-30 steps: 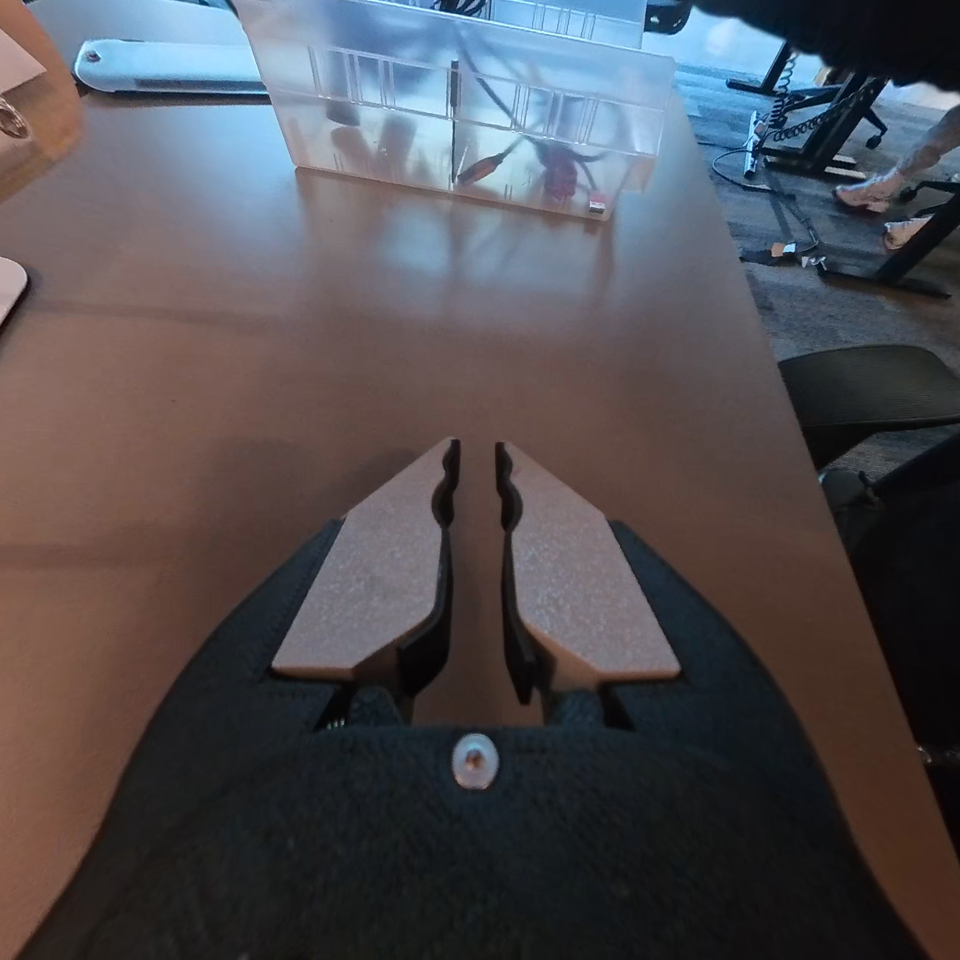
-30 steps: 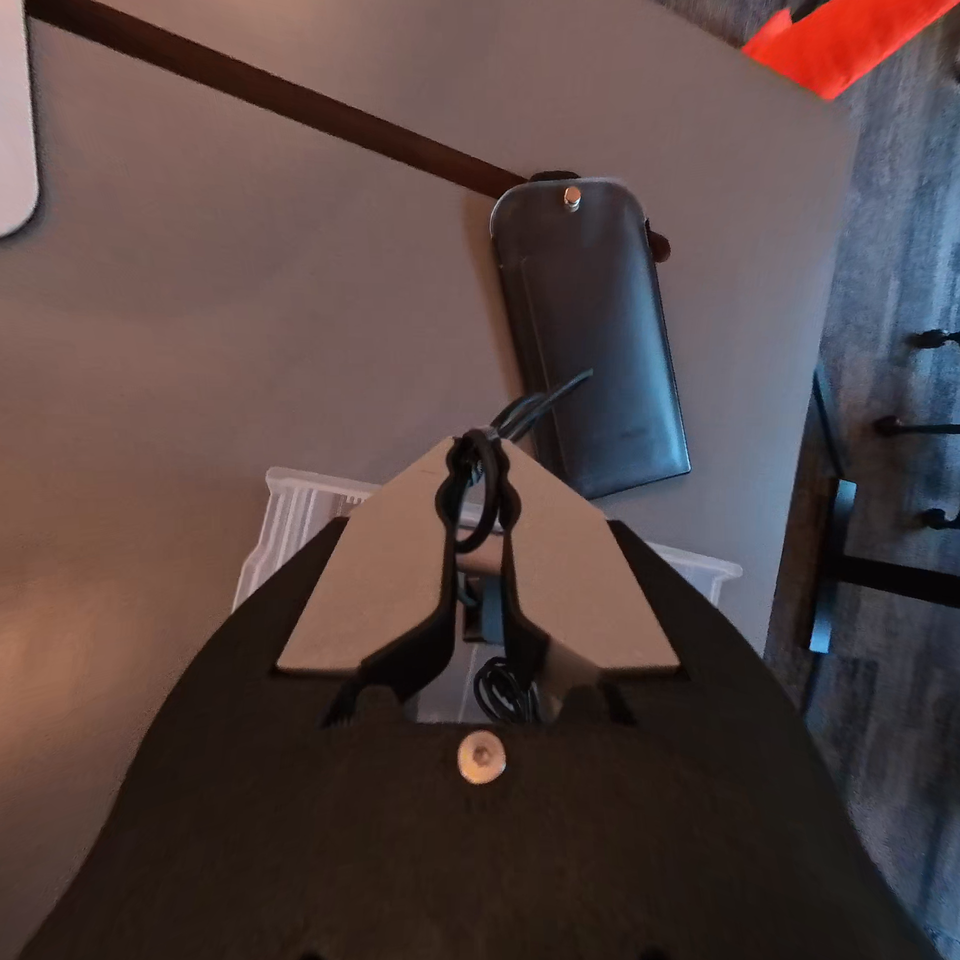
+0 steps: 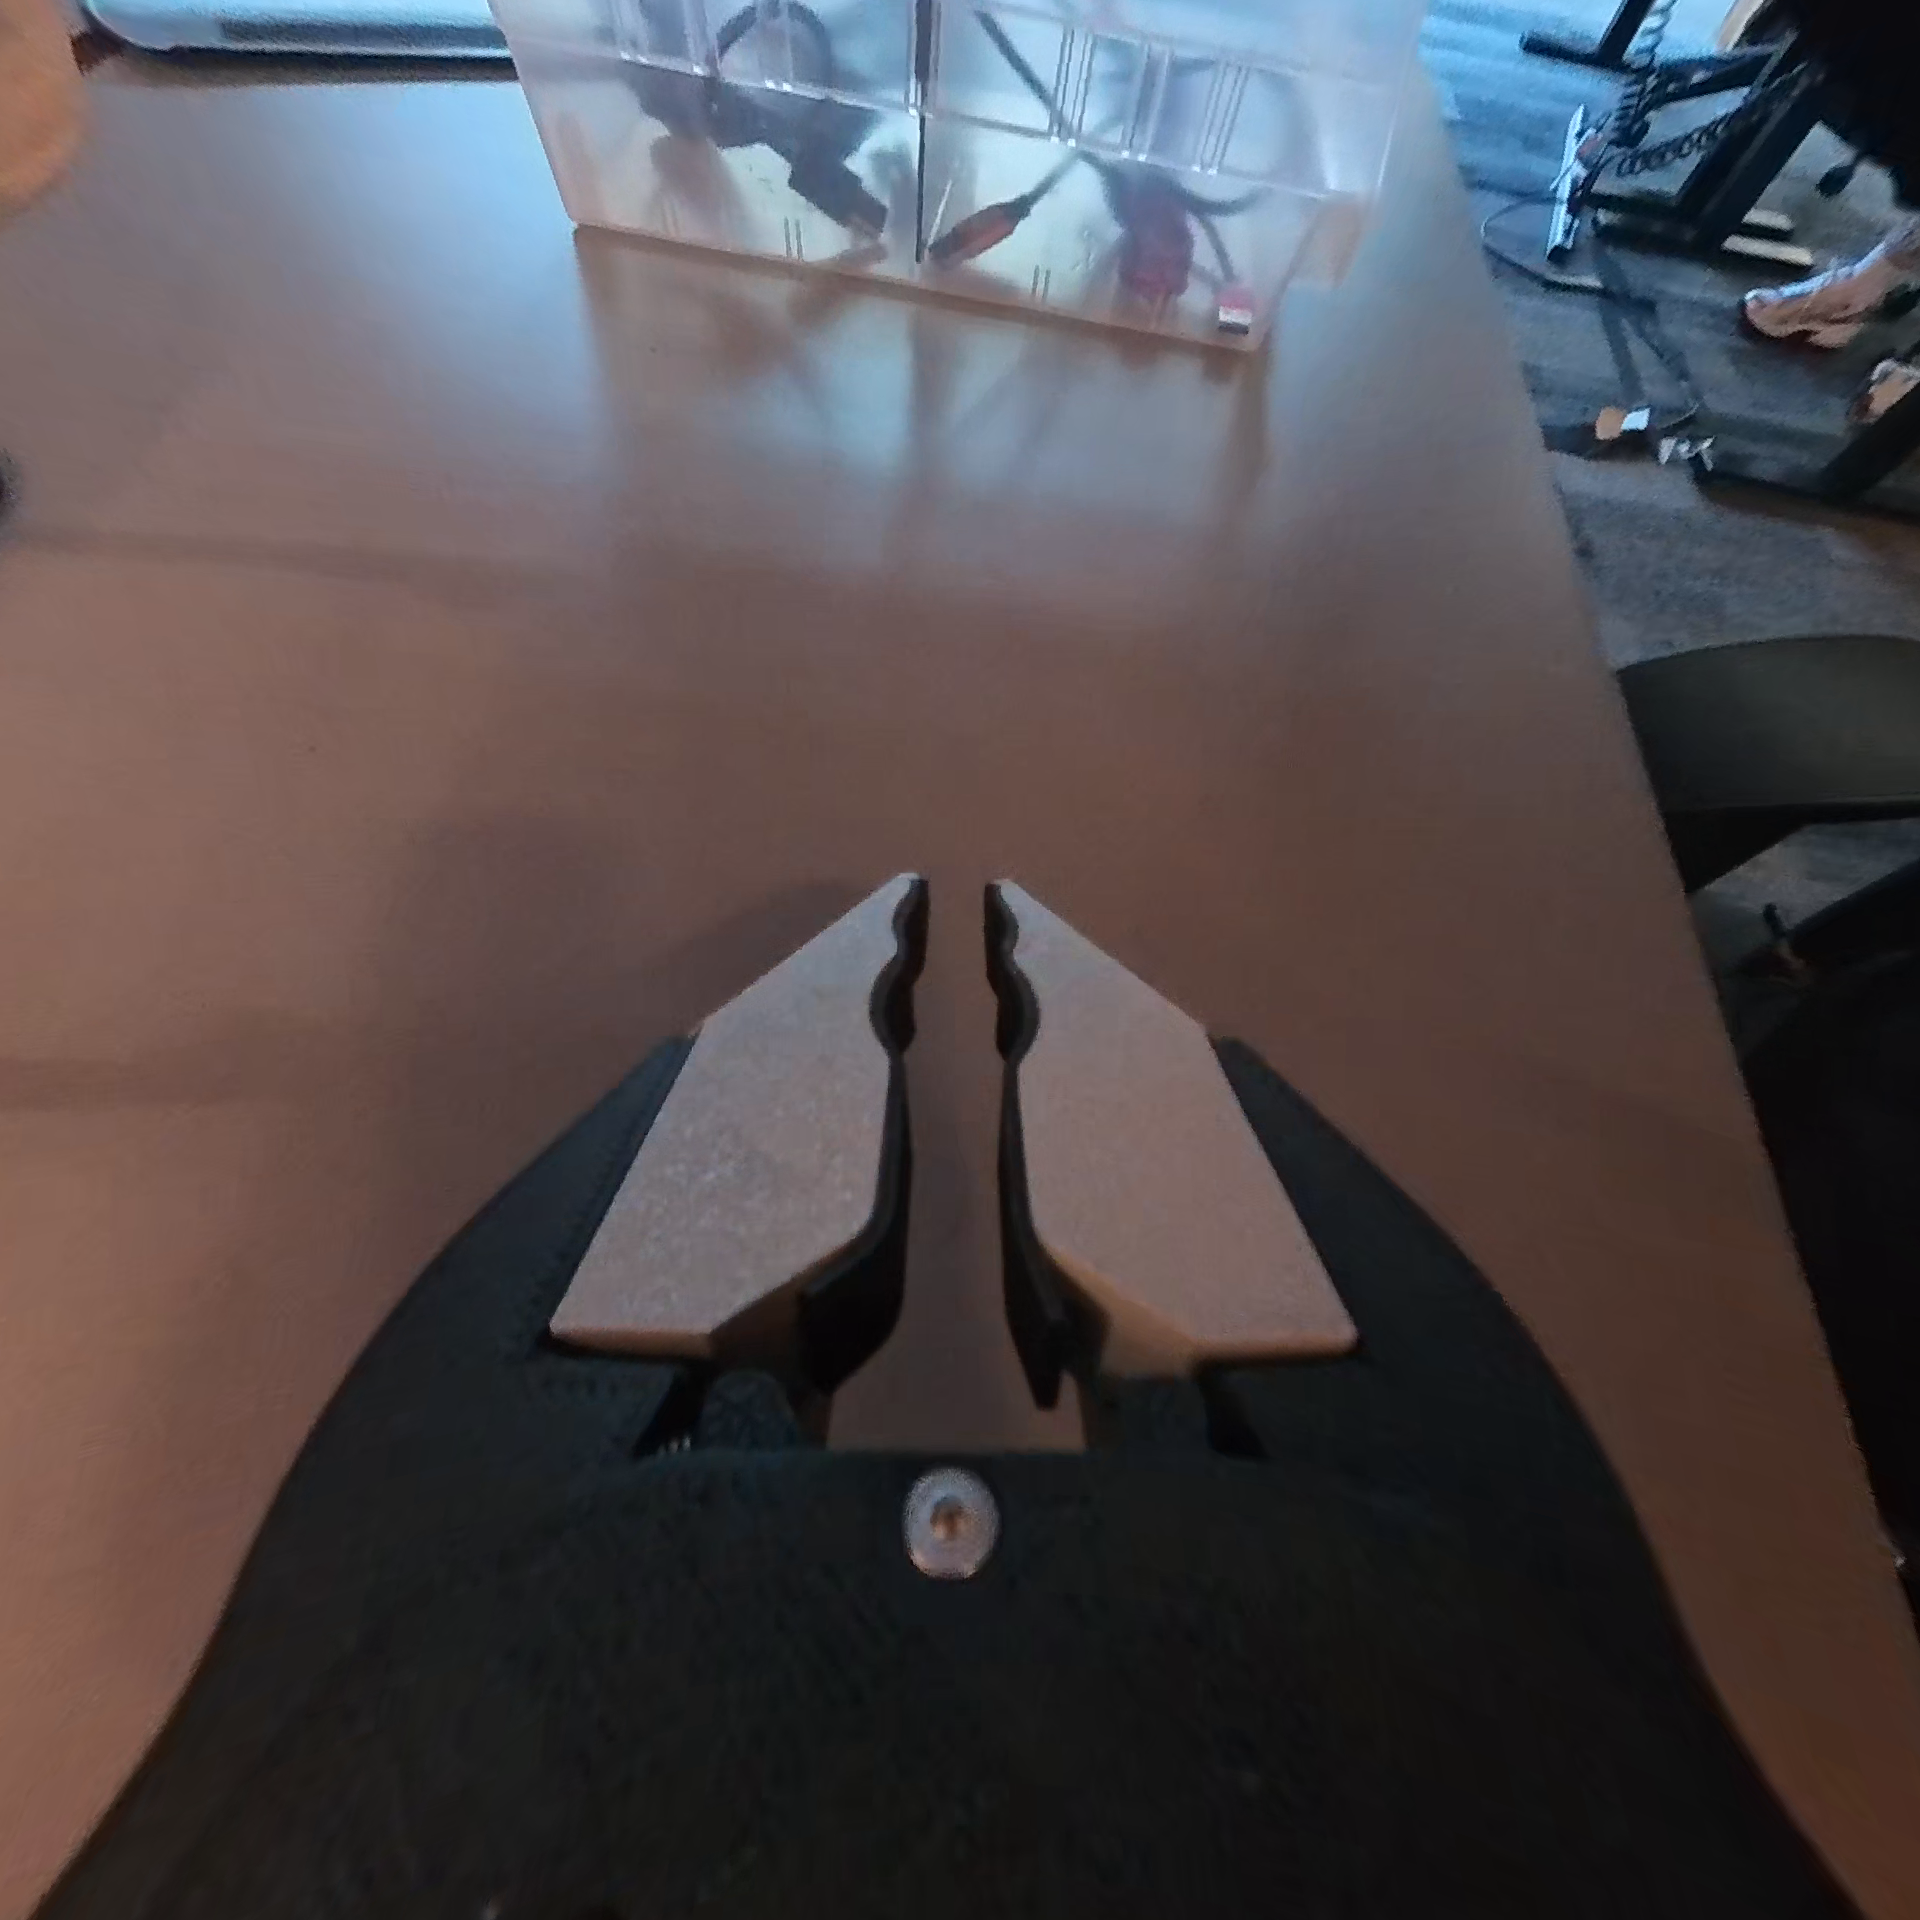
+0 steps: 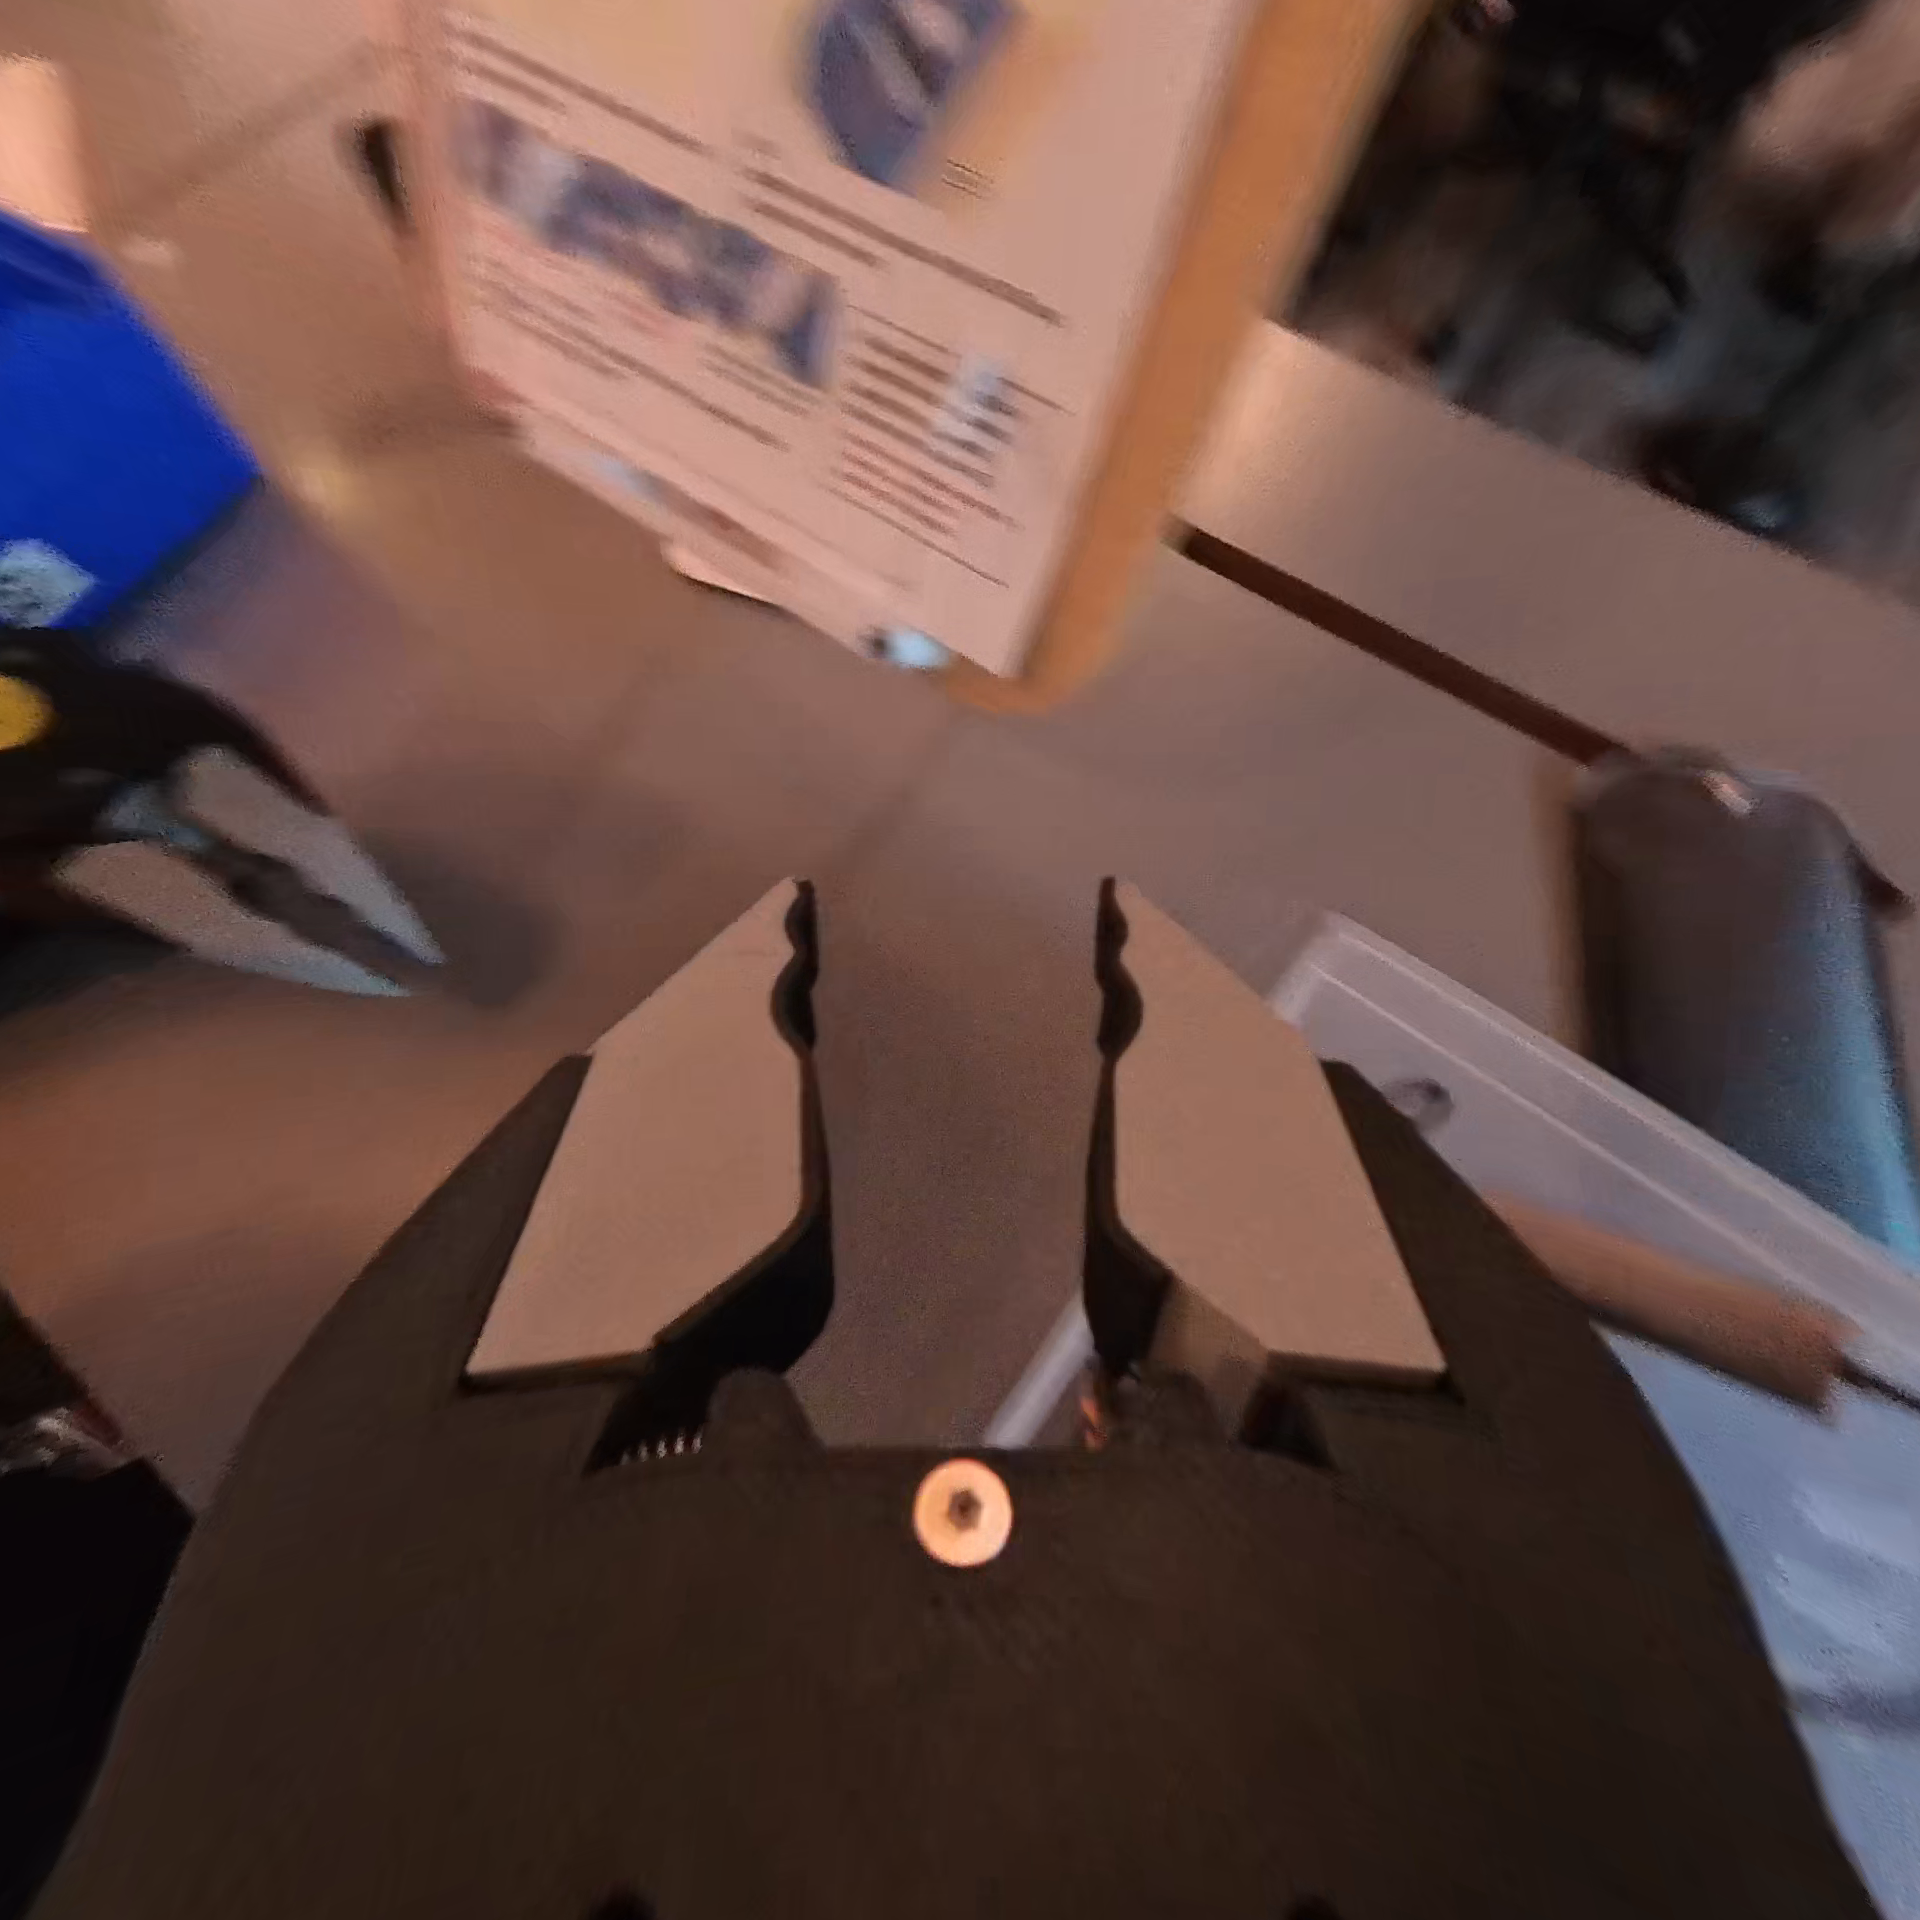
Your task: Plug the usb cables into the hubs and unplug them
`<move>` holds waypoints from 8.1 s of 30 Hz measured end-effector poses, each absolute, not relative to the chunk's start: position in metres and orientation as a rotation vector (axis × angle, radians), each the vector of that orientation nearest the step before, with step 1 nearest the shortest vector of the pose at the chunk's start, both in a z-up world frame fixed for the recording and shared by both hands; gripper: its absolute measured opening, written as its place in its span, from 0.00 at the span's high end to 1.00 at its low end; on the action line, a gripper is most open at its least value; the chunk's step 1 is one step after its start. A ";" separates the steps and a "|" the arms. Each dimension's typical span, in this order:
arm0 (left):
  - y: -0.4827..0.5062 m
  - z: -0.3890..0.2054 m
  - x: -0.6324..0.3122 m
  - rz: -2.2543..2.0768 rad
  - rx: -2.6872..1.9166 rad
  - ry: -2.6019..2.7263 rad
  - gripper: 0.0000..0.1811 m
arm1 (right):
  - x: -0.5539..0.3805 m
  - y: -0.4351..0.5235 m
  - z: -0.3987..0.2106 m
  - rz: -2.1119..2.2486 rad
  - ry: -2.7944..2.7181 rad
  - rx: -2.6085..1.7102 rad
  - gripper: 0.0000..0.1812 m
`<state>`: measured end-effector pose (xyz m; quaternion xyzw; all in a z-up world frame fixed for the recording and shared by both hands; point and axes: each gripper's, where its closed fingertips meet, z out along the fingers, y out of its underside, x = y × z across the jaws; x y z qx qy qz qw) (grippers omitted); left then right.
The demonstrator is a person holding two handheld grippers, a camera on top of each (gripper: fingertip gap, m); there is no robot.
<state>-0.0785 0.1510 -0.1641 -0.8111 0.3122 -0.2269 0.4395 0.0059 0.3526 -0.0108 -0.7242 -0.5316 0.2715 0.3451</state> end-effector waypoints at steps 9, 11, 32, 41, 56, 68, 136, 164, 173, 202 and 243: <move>0.161 -0.159 -0.096 -0.537 -2.009 0.642 0.95 | -0.091 0.243 -0.100 0.853 -1.439 -1.539 0.62; 0.168 -0.156 -0.106 -0.542 -2.011 0.545 0.94 | -0.107 0.243 -0.127 0.813 -1.480 -1.551 0.58; 0.179 -0.139 -0.161 -0.282 -2.021 0.296 0.88 | -0.121 0.227 -0.146 0.696 -1.592 -1.395 0.64; 0.127 -0.148 -0.123 0.072 -1.982 0.390 0.78 | -0.068 0.191 -0.141 0.720 -1.460 -1.471 0.60; -0.130 -0.086 -0.236 0.518 -2.041 -0.089 0.67 | 0.183 0.243 -0.082 0.395 -0.989 -1.669 0.60; -0.074 -0.135 -0.286 0.402 -2.091 -0.297 0.90 | 0.132 0.283 -0.144 0.241 -1.090 -1.940 0.90; 0.016 -0.064 -0.067 0.069 -1.918 0.160 0.70 | 0.016 0.044 -0.090 0.626 -1.705 -1.413 0.68; -0.032 -0.137 -0.215 0.540 -2.084 -0.061 0.91 | 0.134 0.166 -0.090 0.203 -1.519 -1.716 0.66; -0.097 -0.137 -0.283 0.419 -2.020 -0.353 0.98 | 0.005 0.098 -0.081 0.682 -1.320 -1.551 0.50; -0.088 -0.145 -0.277 0.481 -1.979 -0.407 0.99 | 0.141 0.246 -0.141 0.200 -1.079 -1.908 0.93; 0.089 -0.125 -0.445 0.861 -2.360 0.215 0.90 | -0.151 0.161 -0.154 1.078 -1.700 -1.464 0.88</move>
